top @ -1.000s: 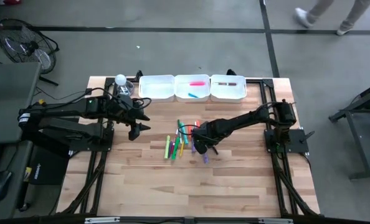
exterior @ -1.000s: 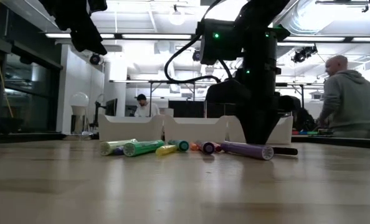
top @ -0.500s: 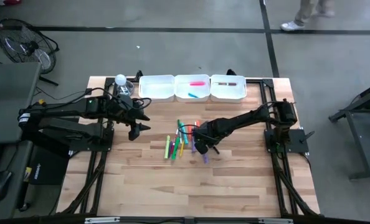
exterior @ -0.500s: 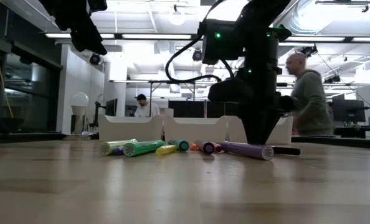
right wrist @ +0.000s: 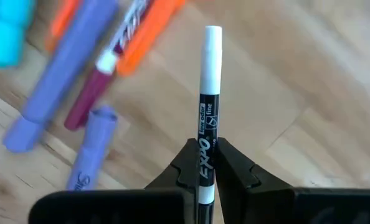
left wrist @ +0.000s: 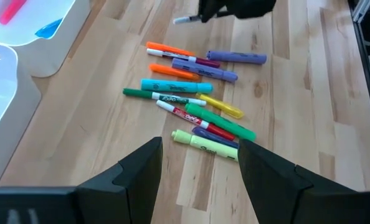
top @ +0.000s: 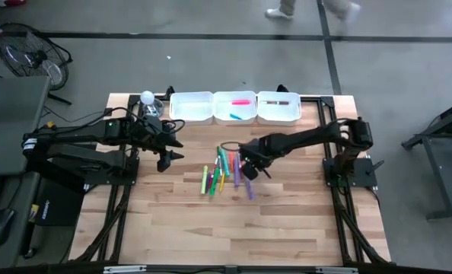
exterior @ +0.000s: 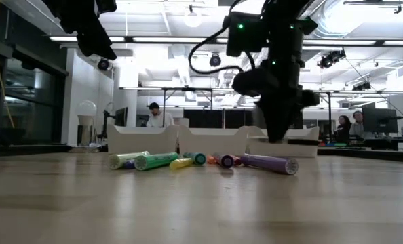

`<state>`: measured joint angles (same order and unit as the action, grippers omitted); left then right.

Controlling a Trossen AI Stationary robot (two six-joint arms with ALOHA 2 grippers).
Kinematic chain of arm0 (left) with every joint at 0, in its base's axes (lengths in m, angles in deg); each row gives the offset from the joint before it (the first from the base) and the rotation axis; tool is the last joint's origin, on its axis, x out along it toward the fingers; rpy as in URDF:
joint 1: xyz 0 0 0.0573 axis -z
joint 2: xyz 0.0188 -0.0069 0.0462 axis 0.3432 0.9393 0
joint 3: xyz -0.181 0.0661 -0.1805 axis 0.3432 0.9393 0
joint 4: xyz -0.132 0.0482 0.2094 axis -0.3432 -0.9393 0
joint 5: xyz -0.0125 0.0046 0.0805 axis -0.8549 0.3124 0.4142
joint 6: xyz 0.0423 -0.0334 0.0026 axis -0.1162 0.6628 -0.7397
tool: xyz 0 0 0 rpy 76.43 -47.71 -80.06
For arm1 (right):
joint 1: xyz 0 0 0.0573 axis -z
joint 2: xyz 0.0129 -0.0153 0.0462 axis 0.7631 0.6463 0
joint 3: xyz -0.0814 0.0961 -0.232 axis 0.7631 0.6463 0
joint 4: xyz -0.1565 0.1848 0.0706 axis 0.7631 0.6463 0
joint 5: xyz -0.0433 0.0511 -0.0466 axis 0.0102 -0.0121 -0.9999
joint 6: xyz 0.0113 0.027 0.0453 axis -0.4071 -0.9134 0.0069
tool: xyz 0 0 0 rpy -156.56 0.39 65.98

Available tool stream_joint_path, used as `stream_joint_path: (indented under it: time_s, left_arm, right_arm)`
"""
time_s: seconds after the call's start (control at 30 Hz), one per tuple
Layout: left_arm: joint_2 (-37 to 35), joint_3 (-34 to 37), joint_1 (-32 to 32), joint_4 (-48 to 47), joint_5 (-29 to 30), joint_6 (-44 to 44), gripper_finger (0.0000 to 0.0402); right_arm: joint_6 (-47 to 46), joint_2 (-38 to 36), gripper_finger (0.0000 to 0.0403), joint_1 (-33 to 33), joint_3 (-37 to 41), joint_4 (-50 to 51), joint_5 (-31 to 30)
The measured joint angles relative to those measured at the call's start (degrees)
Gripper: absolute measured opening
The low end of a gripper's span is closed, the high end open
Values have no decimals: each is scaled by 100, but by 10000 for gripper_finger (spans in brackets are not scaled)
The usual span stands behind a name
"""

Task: Pick & Place Markers
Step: Put the black marker pen into the right white bin

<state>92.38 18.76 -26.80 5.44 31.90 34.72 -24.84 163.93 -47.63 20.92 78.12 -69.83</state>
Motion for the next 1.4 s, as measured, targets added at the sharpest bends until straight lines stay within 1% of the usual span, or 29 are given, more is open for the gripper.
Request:
stream_joint_path:
  time_s: [0.13, 0.3, 0.5, 0.73, 0.9, 1.03, 1.23, 1.4]
  left_arm:
    - [0, 0, -2, 3, 28, 3, 207]
    - [0, 0, -1, 9, 167, 48, 207]
    - [0, 0, -1, 31, 190, 195, 207]
    - [0, 0, -2, 31, 450, 470, 207]
    - [0, 2, -1, 33, 610, 694, 207]
    - [1, 2, -1, 33, 713, 899, 207]
    - [0, 2, -2, 37, 928, 1232, 207]
    - [0, 2, -2, 42, 1073, 1454, 207]
  right_arm:
    - [404, -230, 21, 283, -2, 224, -115]
    - [1020, -471, 20, 785, -6, 455, -256]
    - [1838, -763, 20, 1496, -10, 497, -296]
    - [2941, -979, 20, 2467, -12, 478, -302]
    - [3794, -992, 20, 3135, -15, 180, -142]
    - [4428, -992, 22, 3549, -19, -114, -5]
    - [5711, -979, 20, 4001, -21, -543, 215]
    - [6906, -942, 23, 4248, -21, -833, 254]
